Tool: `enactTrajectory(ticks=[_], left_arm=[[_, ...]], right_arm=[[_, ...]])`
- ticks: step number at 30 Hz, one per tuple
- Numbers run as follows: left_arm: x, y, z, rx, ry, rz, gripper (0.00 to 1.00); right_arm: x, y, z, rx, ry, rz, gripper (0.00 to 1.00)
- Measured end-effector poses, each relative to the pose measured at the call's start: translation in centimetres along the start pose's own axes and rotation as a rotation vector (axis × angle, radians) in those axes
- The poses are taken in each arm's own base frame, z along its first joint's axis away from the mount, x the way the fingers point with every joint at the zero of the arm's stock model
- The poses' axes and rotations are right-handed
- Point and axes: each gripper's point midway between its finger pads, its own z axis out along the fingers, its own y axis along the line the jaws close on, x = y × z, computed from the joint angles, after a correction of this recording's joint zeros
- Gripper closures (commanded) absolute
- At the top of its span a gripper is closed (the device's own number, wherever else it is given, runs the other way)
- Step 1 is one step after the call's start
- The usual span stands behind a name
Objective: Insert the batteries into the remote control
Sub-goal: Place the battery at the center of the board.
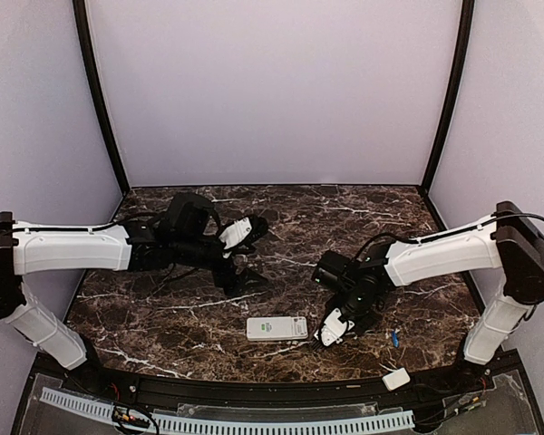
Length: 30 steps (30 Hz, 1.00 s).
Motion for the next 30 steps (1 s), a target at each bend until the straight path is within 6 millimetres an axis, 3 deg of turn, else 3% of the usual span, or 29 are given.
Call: enactTrajectory(ticks=[11, 23, 26, 28, 30], left_arm=[[-0.2, 0.2, -0.5, -0.011, -0.003, 0.017, 0.09], [0.2, 0.2, -0.5, -0.009, 0.01, 0.028, 0.08], [0.3, 0.2, -0.5, -0.008, 0.015, 0.031, 0.08], [0.3, 0.1, -0.5, -0.008, 0.014, 0.033, 0.08], [0.2, 0.2, -0.6, -0.011, 0.011, 0.033, 0.07]], right_arm=[[0.1, -0.9, 0.2, 0.031, 0.024, -0.039, 0.7], [0.6, -1.1, -0.5, 0.067, 0.045, -0.04, 0.67], [0.8, -1.4, -2.7, 0.117, 0.044, -0.032, 0.66], [0.8, -2.3, -5.2, 0.192, 0.024, -0.011, 0.6], [0.6, -4.6, -8.9, 0.337, -0.026, 0.058, 0.53]])
